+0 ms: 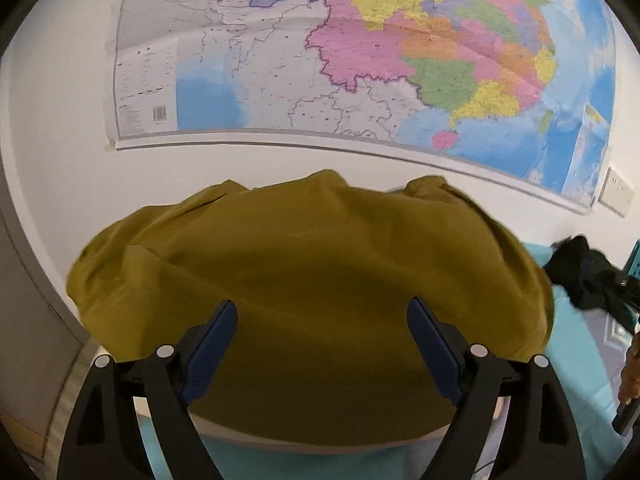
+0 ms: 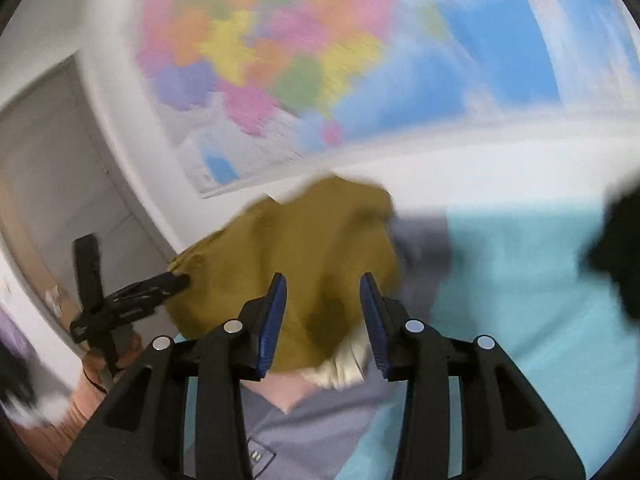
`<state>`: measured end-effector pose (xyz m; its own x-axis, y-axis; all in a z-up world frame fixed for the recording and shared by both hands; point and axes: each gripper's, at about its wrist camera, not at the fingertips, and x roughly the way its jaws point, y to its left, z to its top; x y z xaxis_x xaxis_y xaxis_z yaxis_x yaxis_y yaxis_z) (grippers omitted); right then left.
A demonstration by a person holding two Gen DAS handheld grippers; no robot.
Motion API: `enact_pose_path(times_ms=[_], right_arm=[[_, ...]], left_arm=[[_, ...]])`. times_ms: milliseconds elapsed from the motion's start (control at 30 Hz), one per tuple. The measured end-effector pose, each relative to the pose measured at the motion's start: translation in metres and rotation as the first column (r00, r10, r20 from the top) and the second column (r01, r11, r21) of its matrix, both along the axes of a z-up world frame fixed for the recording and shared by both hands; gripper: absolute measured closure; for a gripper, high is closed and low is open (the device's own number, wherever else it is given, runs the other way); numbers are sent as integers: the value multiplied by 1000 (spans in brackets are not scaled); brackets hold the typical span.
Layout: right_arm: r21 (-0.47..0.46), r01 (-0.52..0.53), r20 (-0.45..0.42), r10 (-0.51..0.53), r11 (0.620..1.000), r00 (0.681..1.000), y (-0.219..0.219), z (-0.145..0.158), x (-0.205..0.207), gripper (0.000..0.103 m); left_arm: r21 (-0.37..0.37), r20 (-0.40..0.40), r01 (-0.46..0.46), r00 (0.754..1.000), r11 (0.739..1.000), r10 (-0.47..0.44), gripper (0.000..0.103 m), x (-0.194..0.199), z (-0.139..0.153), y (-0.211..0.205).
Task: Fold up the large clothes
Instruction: 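Lower the jacket bundle onto the cream and pink stack and open both grippers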
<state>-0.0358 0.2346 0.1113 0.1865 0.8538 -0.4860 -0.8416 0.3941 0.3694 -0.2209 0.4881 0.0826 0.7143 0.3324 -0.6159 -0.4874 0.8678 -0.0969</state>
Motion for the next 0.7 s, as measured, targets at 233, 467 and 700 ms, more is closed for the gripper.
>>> enact_pose_path(times_ms=[233,467,700], right_arm=[[-134,-45,-120,29,990,992,71,-49,22,58],[-140,-52,-217,21,989,976,55,-72,29,59],[-130,-49,-60,41,990,997,35,-47,-5,41]], left_arm=[[-8,-28,-16,999,1000,16,17,15,-11,-14],[9,-74,-37,997,999,38,15,21,-20,-27],[52,-44,-48,998,997,50,7,14,-10,-54]])
